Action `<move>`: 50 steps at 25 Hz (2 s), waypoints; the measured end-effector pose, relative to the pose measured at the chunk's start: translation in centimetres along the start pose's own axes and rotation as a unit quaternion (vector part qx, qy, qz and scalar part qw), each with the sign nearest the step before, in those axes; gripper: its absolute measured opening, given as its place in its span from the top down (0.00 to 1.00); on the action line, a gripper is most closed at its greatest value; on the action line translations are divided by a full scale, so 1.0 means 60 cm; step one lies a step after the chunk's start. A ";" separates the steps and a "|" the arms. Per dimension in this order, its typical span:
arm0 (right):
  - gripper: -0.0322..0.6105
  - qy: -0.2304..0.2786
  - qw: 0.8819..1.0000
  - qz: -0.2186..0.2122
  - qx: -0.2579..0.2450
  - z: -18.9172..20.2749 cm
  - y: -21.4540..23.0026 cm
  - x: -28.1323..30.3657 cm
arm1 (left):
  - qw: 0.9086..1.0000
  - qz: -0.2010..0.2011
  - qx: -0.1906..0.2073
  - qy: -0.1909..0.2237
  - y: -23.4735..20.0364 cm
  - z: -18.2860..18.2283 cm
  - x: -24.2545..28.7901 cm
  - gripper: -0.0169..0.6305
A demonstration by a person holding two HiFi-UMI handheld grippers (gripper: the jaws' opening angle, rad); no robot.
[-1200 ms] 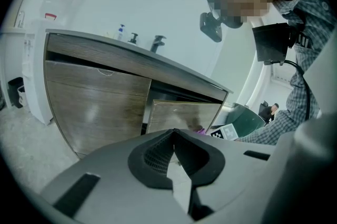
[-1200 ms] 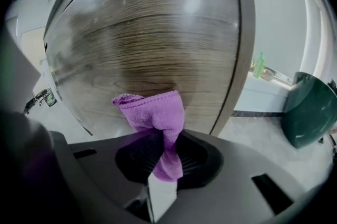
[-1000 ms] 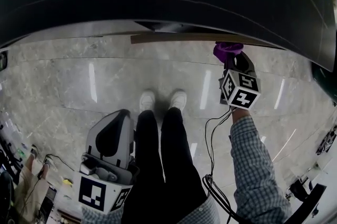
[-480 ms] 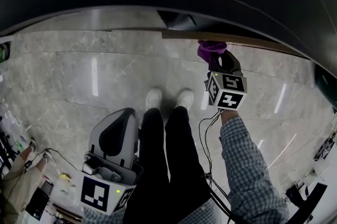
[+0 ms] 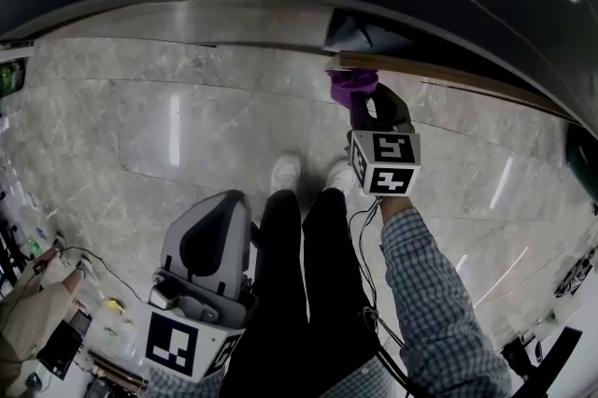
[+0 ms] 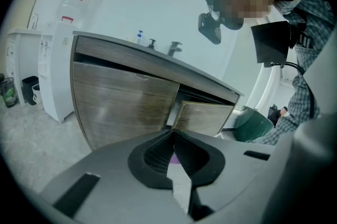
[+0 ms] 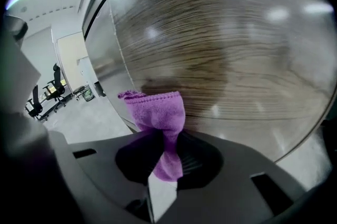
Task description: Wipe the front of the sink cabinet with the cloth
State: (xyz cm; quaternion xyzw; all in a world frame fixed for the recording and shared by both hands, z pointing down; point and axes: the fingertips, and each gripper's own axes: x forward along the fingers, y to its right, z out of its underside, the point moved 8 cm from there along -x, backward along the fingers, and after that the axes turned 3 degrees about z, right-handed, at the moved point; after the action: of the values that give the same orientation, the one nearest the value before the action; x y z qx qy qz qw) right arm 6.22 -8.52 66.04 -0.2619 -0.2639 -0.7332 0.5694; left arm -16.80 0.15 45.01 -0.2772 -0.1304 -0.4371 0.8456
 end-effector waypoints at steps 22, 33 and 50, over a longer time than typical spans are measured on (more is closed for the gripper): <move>0.83 0.042 0.995 -0.087 -0.003 -0.145 -0.092 -0.177 | 0.998 0.017 0.037 0.044 0.053 -0.137 -0.060 0.96; 0.83 0.089 0.995 -0.048 -0.005 -0.291 -0.072 -0.376 | 0.995 0.039 0.071 0.060 0.132 -0.266 -0.141 0.96; 0.84 0.142 0.986 0.042 0.081 -0.398 -0.064 -0.624 | 0.987 0.083 0.118 0.074 0.175 -0.384 -0.197 0.96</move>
State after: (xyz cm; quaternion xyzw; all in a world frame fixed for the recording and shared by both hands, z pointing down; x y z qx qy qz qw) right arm 8.53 1.99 22.79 -0.1187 -0.2273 -0.7144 0.6511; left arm -15.69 -0.54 17.13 -0.1525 -0.0945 -0.3662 0.9131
